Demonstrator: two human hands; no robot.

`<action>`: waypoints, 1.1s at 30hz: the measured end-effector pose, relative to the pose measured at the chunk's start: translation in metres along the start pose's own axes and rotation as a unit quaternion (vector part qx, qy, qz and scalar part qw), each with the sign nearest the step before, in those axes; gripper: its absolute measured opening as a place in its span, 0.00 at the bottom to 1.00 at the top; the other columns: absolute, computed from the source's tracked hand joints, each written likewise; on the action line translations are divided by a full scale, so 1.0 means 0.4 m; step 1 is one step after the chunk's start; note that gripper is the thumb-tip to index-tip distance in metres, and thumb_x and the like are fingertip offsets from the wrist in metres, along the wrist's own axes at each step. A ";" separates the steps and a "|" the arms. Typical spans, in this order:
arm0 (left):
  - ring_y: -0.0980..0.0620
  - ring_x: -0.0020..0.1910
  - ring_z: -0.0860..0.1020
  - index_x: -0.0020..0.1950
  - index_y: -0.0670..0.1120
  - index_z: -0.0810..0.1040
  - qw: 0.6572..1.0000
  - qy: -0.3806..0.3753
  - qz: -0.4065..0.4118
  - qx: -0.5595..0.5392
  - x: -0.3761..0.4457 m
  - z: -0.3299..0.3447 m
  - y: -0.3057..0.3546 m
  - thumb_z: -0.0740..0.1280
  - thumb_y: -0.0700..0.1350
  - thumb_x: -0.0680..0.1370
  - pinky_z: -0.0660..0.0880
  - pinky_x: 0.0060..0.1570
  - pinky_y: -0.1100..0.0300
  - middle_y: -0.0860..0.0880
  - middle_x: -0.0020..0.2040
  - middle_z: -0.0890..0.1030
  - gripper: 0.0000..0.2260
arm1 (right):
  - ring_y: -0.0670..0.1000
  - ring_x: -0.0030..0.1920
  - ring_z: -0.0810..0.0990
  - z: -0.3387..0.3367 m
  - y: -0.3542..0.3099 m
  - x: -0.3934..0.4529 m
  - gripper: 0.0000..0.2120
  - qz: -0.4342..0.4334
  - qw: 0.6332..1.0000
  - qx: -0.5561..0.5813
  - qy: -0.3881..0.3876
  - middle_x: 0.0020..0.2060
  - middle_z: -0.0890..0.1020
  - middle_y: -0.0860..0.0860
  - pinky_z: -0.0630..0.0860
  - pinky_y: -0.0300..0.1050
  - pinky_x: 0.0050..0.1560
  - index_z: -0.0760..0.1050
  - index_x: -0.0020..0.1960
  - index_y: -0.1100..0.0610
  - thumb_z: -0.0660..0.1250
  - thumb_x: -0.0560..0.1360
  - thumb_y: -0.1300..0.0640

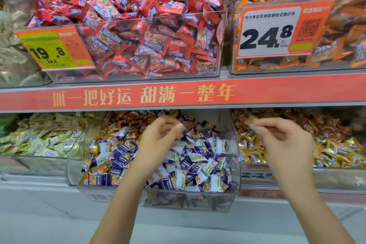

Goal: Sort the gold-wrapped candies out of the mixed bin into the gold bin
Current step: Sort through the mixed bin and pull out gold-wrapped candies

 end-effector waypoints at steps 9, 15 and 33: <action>0.45 0.58 0.77 0.66 0.49 0.74 0.855 -0.190 0.082 0.476 0.288 0.096 -0.115 0.59 0.39 0.81 0.75 0.57 0.52 0.46 0.65 0.75 0.16 | 0.47 0.29 0.71 0.001 0.045 0.019 0.16 0.048 0.975 -0.204 -0.075 0.59 0.77 0.56 0.66 0.38 0.31 0.78 0.57 0.53 0.63 0.75 0.68; 0.45 0.62 0.73 0.62 0.49 0.77 0.849 -0.221 0.053 0.477 0.358 0.102 -0.139 0.60 0.38 0.79 0.70 0.62 0.51 0.48 0.66 0.74 0.14 | 0.49 0.20 0.69 -0.002 0.055 0.028 0.14 0.082 0.978 -0.165 -0.096 0.49 0.82 0.53 0.69 0.43 0.24 0.77 0.53 0.47 0.62 0.77 0.65; 0.58 0.30 0.76 0.37 0.49 0.73 0.991 -0.091 0.047 0.082 -0.065 0.101 0.117 0.79 0.48 0.66 0.76 0.36 0.61 0.55 0.31 0.80 0.14 | 0.48 0.47 0.80 -0.019 0.015 0.030 0.13 0.167 0.980 0.031 -0.100 0.45 0.83 0.47 0.76 0.43 0.47 0.79 0.47 0.49 0.62 0.77 0.66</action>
Point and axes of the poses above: each hand's wrist, its own x-axis towards the middle knuckle, its own z-axis out of the palm, y = z × x, the point moved 2 cm from there along x, towards the middle knuckle
